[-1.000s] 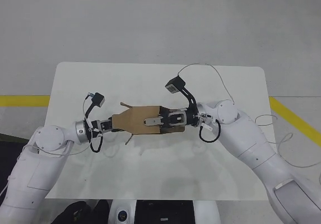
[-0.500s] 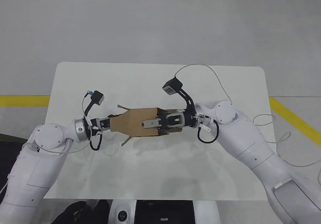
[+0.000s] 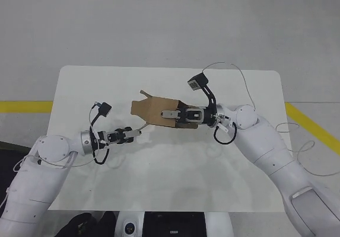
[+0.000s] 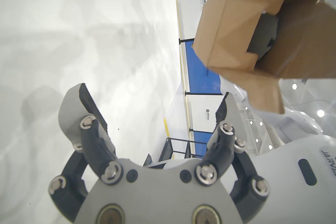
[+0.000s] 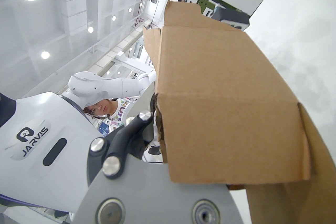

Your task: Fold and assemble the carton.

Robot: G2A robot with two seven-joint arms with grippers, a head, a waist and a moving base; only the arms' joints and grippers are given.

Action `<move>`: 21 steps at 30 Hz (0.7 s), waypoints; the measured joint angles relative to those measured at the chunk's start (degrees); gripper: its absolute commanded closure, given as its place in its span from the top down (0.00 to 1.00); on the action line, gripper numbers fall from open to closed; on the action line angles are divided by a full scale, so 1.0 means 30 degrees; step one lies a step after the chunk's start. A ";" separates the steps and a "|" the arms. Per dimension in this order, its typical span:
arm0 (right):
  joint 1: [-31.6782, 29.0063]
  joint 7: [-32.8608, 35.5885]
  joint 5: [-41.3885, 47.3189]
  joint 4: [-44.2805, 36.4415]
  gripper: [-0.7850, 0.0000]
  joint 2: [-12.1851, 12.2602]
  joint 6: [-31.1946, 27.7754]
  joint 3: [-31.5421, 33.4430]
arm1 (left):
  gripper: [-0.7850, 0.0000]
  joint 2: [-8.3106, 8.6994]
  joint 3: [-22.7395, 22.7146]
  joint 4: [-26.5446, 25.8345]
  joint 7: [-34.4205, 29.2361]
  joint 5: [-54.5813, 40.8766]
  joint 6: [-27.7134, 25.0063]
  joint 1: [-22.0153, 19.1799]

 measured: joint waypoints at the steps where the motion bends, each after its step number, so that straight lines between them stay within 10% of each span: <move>1: -0.0012 -0.0102 -0.0084 0.0077 0.00 -0.0031 -0.0103 0.0002 | 1.00 -0.0002 0.0060 -0.0118 -0.0055 -0.0050 0.0018 0.0052; 21: 0.0088 0.1074 -0.0729 -0.0861 0.00 -0.0388 0.1072 -0.0899 | 1.00 -0.0030 -0.0004 -0.0300 0.0349 -0.0738 -0.0133 -0.0573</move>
